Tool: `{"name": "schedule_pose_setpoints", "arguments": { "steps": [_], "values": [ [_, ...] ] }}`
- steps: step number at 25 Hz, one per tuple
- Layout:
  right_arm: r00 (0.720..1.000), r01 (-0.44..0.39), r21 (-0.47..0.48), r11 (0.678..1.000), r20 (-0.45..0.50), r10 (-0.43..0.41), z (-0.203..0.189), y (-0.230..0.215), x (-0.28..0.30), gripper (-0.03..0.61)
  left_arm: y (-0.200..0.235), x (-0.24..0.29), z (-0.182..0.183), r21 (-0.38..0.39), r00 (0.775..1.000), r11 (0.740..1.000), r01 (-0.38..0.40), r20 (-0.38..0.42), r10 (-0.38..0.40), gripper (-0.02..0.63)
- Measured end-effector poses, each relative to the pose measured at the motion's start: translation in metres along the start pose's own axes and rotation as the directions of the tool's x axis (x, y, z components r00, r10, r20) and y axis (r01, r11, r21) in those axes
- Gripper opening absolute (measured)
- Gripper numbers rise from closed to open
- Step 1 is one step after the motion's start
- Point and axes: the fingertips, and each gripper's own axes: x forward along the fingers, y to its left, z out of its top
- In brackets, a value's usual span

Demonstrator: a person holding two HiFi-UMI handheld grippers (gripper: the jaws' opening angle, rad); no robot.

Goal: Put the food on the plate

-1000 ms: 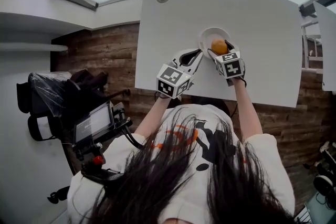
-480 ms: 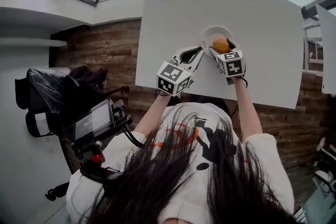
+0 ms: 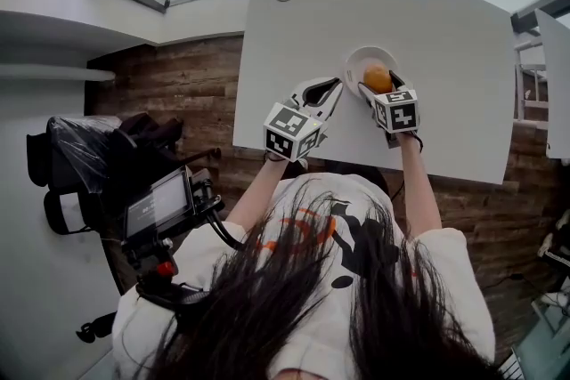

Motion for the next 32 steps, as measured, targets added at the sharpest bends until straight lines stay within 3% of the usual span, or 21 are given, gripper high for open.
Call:
{"name": "schedule_pose_setpoints", "arguments": {
  "steps": [6, 9, 15, 19, 20, 21, 24, 26, 32],
  "values": [
    [0.990, 0.046, 0.045, 0.998, 0.128, -0.052, 0.019, 0.003, -0.033, 0.371, -0.003, -0.003, 0.002, 0.008, 1.000, 1.000, 0.018, 0.008, -0.018, 0.006],
    [0.973, 0.070, 0.085, 0.994, 0.215, -0.087, 0.037, 0.022, -0.056, 0.371, -0.001, -0.019, 0.004, 0.016, 0.999, 0.999, 0.033, 0.020, -0.033, 0.006],
    [0.929, -0.014, 0.216, 0.976, 0.364, -0.068, 0.063, 0.054, -0.090, 0.371, -0.003, -0.037, 0.008, 0.037, 0.998, 0.998, 0.054, 0.041, -0.056, 0.006],
    [0.902, 0.018, 0.246, 0.969, 0.415, -0.122, 0.067, 0.111, -0.112, 0.370, -0.003, -0.091, 0.003, 0.054, 0.993, 0.995, 0.080, 0.078, -0.084, 0.006],
    [0.891, 0.027, 0.254, 0.967, 0.432, -0.138, 0.067, 0.126, -0.118, 0.340, -0.004, -0.105, 0.002, 0.059, 0.992, 0.994, 0.088, 0.090, -0.093, 0.006],
    [0.881, 0.030, 0.265, 0.964, 0.449, -0.151, 0.067, 0.135, -0.124, 0.271, -0.005, -0.115, 0.003, 0.065, 0.990, 0.993, 0.095, 0.099, -0.101, 0.006],
    [0.860, 0.013, 0.300, 0.954, 0.483, -0.164, 0.070, 0.142, -0.134, 0.264, -0.010, -0.122, 0.008, 0.080, 0.987, 0.991, 0.111, 0.111, -0.119, 0.006],
    [0.850, 0.013, 0.313, 0.950, 0.497, -0.175, 0.070, 0.141, -0.139, 0.188, -0.015, -0.120, 0.011, 0.087, 0.985, 0.989, 0.124, 0.113, -0.133, 0.006],
    [0.842, 0.016, 0.342, 0.940, 0.503, -0.197, 0.059, 0.148, -0.149, 0.164, -0.031, -0.120, 0.007, 0.108, 0.977, 0.979, 0.174, 0.103, -0.185, 0.006]
  ]
}}
